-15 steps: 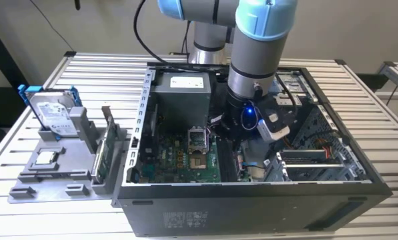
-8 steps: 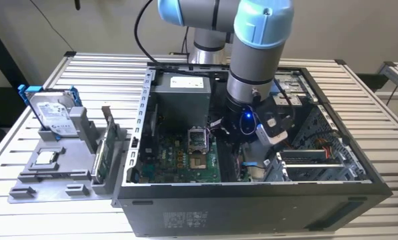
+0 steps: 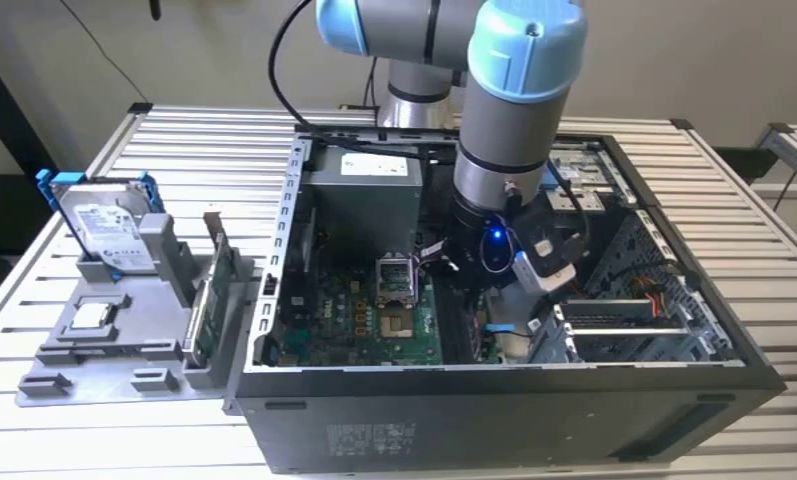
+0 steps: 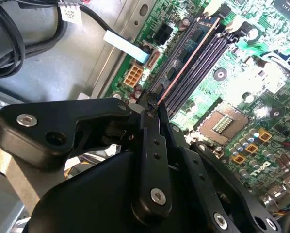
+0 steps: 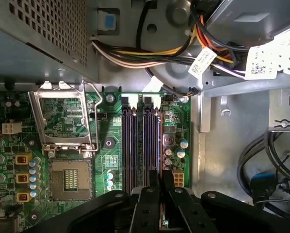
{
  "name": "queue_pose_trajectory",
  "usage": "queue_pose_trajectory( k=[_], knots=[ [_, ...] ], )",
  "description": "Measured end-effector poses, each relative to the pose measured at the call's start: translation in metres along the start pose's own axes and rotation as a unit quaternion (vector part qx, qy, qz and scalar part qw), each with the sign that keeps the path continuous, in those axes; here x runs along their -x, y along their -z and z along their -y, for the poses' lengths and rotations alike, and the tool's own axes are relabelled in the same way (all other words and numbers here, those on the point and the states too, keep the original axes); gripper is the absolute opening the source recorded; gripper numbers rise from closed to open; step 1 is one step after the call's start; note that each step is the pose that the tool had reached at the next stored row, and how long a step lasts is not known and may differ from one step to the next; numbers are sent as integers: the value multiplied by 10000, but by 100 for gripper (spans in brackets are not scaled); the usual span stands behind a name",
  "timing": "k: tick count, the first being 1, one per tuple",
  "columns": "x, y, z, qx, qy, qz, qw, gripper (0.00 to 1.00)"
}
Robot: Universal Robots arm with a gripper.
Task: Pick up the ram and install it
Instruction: 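Insert the ram into the slot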
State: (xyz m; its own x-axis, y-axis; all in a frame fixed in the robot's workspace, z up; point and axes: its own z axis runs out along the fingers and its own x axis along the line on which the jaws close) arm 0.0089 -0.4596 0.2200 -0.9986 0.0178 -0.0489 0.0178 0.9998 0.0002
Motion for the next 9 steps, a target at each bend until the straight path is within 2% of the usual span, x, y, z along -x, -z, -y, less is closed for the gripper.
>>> queue_pose_trajectory(
  k=[9],
  knots=[
    [-18, -14, 1, 0, 1, 0, 10000, 14]
  ],
)
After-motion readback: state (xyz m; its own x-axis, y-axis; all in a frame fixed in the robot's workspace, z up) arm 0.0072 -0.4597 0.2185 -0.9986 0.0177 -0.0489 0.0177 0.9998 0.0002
